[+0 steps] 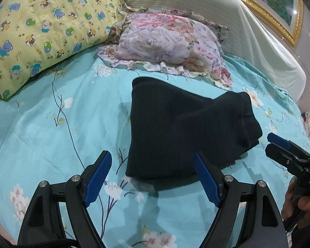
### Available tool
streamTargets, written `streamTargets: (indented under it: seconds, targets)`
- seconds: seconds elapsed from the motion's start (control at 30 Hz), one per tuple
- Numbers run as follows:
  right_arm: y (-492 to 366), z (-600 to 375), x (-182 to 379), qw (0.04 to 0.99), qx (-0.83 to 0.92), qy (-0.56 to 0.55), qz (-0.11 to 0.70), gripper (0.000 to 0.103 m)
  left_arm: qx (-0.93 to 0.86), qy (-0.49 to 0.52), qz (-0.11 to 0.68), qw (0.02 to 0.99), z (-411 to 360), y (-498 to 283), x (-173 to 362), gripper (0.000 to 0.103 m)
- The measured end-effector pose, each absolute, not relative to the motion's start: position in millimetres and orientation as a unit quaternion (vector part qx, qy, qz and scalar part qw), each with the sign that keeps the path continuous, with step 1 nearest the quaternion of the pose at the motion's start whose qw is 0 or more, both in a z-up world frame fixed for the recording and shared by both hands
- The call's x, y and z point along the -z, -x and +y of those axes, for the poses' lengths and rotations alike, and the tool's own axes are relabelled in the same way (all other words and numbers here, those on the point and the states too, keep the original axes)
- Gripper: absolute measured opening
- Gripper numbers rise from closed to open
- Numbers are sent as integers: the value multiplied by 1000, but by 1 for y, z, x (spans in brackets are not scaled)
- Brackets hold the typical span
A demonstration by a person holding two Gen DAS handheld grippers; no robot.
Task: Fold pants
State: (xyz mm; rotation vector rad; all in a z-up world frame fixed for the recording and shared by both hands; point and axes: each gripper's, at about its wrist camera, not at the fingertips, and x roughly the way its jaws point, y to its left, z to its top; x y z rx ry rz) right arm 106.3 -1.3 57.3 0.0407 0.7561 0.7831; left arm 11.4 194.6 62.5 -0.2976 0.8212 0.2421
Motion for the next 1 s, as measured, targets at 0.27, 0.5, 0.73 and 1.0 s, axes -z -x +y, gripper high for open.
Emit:
streamTargets:
  seconds: [0.27, 0.5, 0.73, 1.0]
  targets:
    - [-89, 0, -55, 864, -373, 6, 339, 97, -136, 135, 394, 899, 188, -1, -60, 83]
    - [-79, 7, -44, 862, -372, 23, 343, 97, -153, 123, 409, 891, 181, 3, -51, 84]
    - [-76, 6, -40, 867, -370, 26, 332, 97, -164, 113, 411, 889, 172, 4, -45, 85]
    - [-75, 6, -34, 873, -364, 21, 324, 97, -171, 93, 412, 890, 162, 2, -37, 85]
